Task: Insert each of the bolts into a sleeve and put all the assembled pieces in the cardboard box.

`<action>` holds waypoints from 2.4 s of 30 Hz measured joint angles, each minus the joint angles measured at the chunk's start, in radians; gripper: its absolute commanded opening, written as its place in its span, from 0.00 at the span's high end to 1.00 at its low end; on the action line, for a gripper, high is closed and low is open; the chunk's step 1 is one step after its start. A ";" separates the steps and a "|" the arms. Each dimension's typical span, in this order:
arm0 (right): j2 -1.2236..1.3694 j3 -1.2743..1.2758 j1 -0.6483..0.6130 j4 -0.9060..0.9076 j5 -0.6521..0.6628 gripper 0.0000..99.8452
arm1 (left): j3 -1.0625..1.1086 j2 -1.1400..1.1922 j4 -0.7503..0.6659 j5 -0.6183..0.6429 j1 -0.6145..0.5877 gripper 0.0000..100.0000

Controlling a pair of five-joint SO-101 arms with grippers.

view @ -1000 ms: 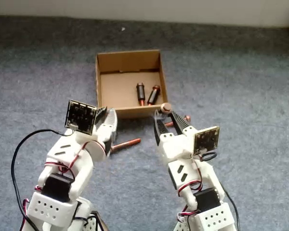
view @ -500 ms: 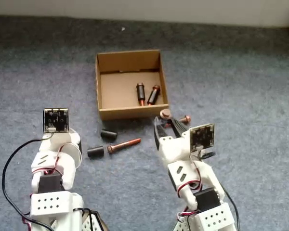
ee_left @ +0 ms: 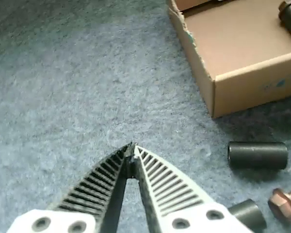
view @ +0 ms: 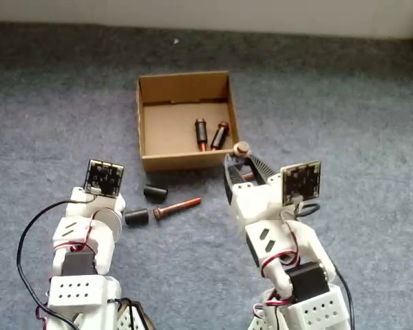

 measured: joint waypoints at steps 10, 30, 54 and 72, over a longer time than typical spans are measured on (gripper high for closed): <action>0.658 -0.242 0.000 -0.344 0.000 0.99 | 0.002 0.000 0.000 -0.012 -0.002 0.99; 1.562 -0.605 0.014 -0.603 0.176 0.91 | 0.002 0.000 0.000 -0.014 -0.002 0.99; 1.143 -0.614 -0.152 -0.025 0.318 0.86 | -0.003 0.000 -0.002 -0.014 -0.135 0.99; 1.527 -0.807 -0.428 0.155 0.376 0.87 | -0.003 0.000 -0.002 -0.014 -0.143 0.99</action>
